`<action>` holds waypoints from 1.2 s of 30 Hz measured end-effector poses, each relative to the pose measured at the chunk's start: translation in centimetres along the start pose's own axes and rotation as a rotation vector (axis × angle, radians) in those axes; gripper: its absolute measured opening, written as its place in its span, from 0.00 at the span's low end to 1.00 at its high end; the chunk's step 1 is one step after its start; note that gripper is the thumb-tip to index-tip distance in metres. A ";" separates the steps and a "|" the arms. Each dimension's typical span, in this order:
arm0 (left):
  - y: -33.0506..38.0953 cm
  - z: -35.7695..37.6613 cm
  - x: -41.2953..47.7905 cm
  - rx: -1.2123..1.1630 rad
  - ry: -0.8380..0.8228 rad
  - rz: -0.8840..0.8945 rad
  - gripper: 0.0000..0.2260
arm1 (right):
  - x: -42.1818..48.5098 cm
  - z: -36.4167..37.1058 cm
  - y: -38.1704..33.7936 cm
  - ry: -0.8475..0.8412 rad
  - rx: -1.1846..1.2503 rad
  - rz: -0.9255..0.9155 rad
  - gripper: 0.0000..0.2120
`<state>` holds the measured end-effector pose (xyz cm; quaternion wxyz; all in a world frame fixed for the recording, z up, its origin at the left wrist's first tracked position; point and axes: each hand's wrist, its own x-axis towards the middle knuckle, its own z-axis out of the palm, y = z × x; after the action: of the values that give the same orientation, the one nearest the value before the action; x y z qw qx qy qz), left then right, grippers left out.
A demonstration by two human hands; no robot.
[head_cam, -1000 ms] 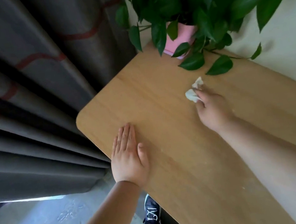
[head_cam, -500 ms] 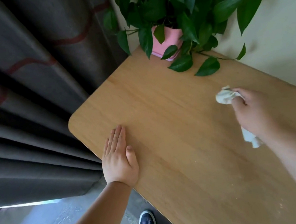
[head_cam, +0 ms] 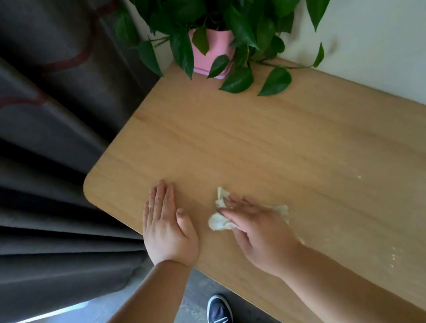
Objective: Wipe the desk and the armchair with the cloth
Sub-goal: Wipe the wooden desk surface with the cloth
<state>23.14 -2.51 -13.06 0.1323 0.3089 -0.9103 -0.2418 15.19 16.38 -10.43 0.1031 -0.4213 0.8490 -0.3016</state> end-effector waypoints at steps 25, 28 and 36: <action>10.4 5.3 -18.8 -0.454 0.125 -0.090 0.32 | -10.1 -6.2 5.4 -0.626 0.322 -0.220 0.14; 12.2 6.4 -20.6 -0.360 0.103 -0.081 0.31 | -14.6 -8.4 7.5 -0.644 0.344 -0.145 0.14; 14.5 6.4 -18.5 -0.302 0.008 -0.010 0.31 | -10.3 -15.0 11.2 0.217 0.729 0.593 0.10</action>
<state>27.71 21.40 -12.57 0.1797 0.2909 -0.8615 -0.3755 7.88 35.94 -6.01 0.2365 -0.0636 0.7773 -0.5795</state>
